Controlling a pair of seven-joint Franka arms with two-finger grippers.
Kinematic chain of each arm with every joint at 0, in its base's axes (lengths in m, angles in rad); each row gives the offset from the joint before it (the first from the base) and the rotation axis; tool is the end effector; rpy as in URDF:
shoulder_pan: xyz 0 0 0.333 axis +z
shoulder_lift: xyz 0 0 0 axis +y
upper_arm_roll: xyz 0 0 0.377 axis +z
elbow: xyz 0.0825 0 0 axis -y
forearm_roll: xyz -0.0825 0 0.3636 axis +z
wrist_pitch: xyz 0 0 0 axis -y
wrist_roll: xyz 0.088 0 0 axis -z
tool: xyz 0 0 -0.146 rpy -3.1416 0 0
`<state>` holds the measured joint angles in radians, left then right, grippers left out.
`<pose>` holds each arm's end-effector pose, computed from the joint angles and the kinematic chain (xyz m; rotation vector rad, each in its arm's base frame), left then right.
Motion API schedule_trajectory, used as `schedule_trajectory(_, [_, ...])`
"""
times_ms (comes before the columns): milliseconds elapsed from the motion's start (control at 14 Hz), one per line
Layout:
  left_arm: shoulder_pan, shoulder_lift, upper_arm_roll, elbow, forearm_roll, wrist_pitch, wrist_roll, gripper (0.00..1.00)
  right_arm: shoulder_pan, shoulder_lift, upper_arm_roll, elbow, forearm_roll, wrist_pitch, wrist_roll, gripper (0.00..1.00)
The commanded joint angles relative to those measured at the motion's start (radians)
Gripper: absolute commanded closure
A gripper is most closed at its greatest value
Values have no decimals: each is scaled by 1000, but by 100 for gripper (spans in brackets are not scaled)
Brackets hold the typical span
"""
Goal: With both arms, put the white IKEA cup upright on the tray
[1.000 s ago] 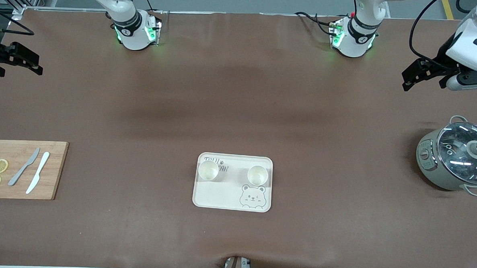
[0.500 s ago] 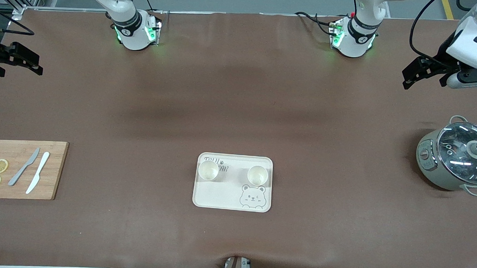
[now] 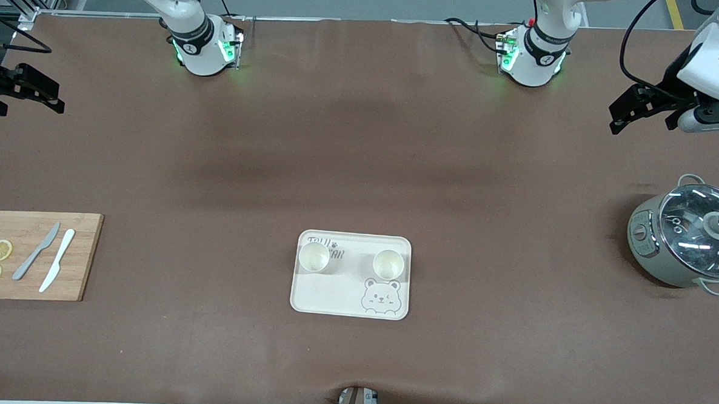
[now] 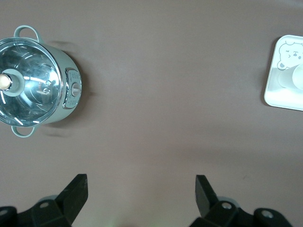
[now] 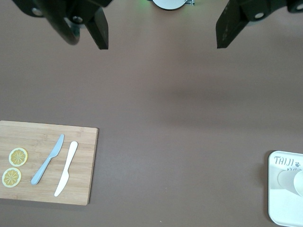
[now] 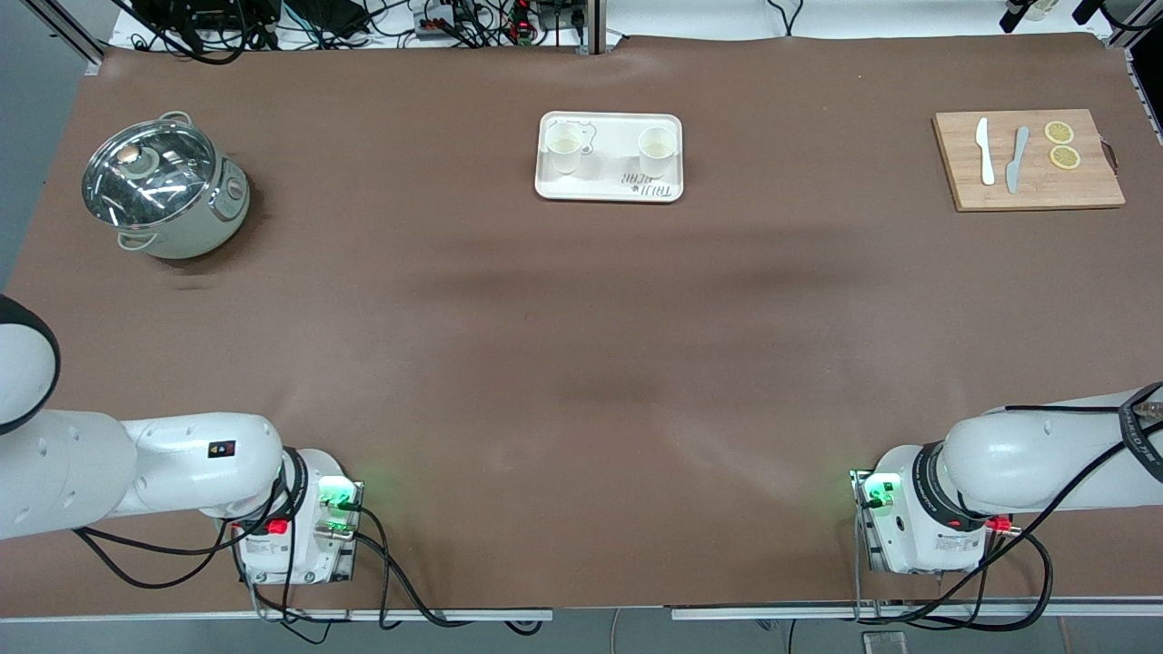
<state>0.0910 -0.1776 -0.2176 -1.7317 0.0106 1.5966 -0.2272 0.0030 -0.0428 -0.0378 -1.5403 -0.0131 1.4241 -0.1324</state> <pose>0.4673 -0.0691 0.6630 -3.0953 -0.1597 -0.0718 0.4995 -0.0200 0.6700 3.1306 0.1508 -0.1162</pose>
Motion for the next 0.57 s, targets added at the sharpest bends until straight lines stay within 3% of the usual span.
schedule_trajectory(0, [10, 12, -2, 24, -8, -24, 26, 0, -11, -20, 9, -15, -11, 4, -7, 0])
schedule_trajectory(500, [10, 32, -5, 58, -6, -21, 11, 0, -12, -19, 9, -15, -11, 6, -9, 0])
